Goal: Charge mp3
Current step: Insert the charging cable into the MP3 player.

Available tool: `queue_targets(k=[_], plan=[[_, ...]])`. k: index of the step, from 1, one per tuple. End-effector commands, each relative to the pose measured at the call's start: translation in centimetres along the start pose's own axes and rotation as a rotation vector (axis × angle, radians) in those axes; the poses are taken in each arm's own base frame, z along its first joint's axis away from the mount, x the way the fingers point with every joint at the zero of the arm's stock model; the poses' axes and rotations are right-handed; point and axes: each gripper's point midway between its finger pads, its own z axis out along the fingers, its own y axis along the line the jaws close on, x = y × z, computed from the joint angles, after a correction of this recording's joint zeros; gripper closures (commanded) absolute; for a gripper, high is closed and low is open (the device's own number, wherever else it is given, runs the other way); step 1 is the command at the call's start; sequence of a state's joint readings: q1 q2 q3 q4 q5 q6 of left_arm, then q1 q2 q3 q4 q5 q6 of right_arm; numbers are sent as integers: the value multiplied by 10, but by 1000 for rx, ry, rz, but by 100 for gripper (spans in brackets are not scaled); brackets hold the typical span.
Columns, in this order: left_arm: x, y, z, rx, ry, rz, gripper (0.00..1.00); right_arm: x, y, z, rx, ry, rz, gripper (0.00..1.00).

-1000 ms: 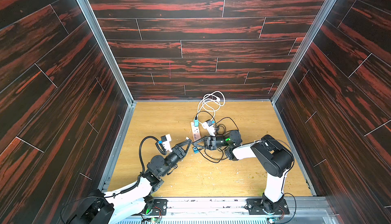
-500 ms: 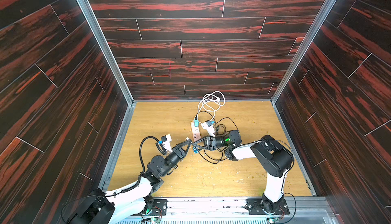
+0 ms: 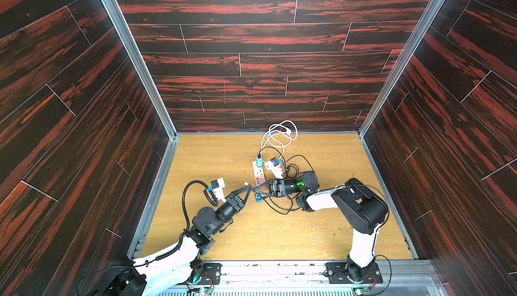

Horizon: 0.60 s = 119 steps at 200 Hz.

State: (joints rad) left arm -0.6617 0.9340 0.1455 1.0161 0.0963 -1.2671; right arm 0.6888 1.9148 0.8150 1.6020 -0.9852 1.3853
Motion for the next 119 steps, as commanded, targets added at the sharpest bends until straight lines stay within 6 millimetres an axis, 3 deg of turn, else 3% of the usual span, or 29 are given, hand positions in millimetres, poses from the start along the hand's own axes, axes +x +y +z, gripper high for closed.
queue_targets(k=[1, 119], plan=[[21, 1, -2, 11, 99, 23, 100, -22, 11, 2, -20, -71, -15, 100], [35, -3, 5, 35, 168, 17, 100, -28, 4, 2, -7, -79, 96, 100]])
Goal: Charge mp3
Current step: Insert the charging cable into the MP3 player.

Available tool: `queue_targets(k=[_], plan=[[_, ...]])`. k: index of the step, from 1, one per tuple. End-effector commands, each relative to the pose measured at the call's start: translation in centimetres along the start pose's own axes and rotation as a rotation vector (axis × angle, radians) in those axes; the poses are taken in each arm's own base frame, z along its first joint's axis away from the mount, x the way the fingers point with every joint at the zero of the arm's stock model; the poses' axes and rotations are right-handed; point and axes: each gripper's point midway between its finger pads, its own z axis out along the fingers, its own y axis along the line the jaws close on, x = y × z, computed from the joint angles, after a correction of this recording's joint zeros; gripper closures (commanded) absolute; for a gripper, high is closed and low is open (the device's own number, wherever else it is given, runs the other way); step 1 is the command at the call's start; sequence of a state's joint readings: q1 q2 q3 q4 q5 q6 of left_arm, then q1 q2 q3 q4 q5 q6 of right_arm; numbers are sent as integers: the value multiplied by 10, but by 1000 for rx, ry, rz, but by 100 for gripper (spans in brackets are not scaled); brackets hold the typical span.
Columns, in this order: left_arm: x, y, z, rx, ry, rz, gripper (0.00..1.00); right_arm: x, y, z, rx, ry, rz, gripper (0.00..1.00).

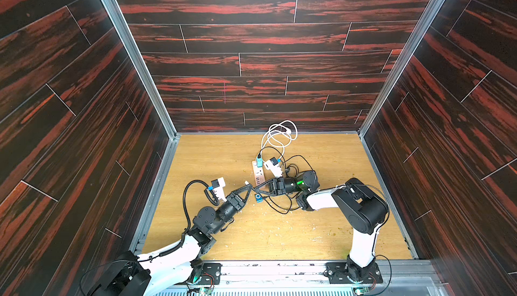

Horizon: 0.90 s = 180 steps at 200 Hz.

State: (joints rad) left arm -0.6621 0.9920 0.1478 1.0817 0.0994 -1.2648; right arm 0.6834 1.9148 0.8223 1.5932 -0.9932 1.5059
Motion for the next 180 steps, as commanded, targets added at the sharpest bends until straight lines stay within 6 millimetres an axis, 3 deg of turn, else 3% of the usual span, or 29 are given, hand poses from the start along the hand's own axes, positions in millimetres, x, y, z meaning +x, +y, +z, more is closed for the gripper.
queue_targets(k=[1, 66, 180], plan=[[34, -4, 1, 25, 168, 13, 100, -26, 7, 2, -14, -82, -25, 100], [44, -4, 0, 21, 222, 11, 100, -32, 0, -3, 29, -100, 15, 100], [54, 0, -2, 6, 258, 2, 100, -44, 4, -2, 95, -128, 4, 100]])
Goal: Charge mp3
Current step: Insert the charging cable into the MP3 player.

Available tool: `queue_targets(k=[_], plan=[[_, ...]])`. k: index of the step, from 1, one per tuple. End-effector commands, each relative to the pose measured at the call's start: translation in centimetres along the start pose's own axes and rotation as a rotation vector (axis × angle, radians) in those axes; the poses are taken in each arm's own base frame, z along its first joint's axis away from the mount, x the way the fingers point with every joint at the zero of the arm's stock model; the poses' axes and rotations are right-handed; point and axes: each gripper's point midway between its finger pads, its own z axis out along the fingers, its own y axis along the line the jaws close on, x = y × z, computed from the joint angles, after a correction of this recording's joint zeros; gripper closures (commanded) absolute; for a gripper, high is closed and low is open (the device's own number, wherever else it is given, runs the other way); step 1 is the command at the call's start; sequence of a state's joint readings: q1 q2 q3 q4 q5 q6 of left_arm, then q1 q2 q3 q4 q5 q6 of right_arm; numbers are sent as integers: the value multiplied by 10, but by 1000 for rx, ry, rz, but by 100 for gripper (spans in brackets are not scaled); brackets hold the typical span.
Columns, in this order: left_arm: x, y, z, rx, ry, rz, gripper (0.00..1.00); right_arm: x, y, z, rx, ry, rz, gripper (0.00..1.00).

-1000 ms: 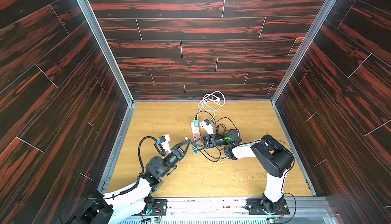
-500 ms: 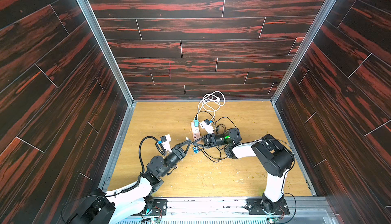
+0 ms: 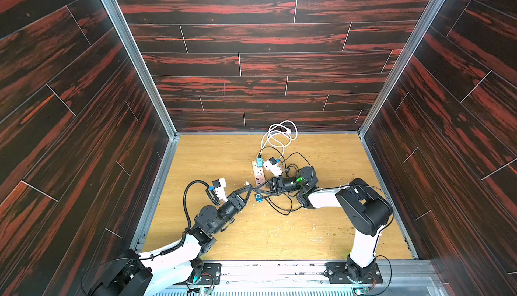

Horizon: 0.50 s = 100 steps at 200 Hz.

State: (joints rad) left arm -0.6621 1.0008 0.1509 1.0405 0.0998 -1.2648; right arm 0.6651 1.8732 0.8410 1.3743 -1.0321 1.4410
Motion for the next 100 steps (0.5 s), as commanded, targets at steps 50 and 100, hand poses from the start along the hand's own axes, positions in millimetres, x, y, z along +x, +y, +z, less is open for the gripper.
queue_targets(k=[50, 100], plan=[[54, -11, -2, 51, 253, 13, 100, -43, 23, 0, 15, -166, -75, 100], [58, -9, -2, 51, 265, 9, 100, -51, 33, 1, 2, -183, -96, 100]])
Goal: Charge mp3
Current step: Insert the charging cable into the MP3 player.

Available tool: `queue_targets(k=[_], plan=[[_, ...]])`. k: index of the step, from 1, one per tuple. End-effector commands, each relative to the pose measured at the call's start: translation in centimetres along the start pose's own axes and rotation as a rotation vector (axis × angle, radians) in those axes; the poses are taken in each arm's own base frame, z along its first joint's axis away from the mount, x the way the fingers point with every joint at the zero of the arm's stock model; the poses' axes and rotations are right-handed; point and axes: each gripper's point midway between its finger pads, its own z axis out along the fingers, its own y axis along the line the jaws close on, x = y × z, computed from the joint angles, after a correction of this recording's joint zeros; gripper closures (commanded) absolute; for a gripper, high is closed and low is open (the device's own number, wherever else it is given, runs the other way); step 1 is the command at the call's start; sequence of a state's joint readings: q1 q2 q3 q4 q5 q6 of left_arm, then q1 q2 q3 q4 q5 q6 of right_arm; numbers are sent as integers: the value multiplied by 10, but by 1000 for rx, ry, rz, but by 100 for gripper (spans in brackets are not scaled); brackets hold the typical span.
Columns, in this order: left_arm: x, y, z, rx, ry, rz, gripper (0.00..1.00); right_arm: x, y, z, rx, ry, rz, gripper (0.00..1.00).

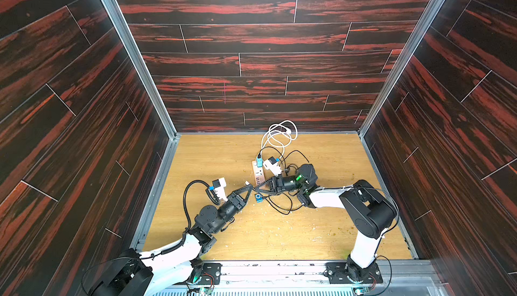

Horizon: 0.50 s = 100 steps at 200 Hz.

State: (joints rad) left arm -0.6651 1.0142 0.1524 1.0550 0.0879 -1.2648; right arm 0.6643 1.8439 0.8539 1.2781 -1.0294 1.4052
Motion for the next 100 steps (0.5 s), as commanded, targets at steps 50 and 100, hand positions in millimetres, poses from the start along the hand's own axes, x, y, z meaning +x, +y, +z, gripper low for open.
queue_targets(k=[50, 100], plan=[[63, -10, -3, 55, 281, 14, 100, -54, 35, -1, 4, -219, -86, 100], [65, -12, -3, 61, 290, 17, 100, -56, 27, -2, 29, -226, -66, 100]])
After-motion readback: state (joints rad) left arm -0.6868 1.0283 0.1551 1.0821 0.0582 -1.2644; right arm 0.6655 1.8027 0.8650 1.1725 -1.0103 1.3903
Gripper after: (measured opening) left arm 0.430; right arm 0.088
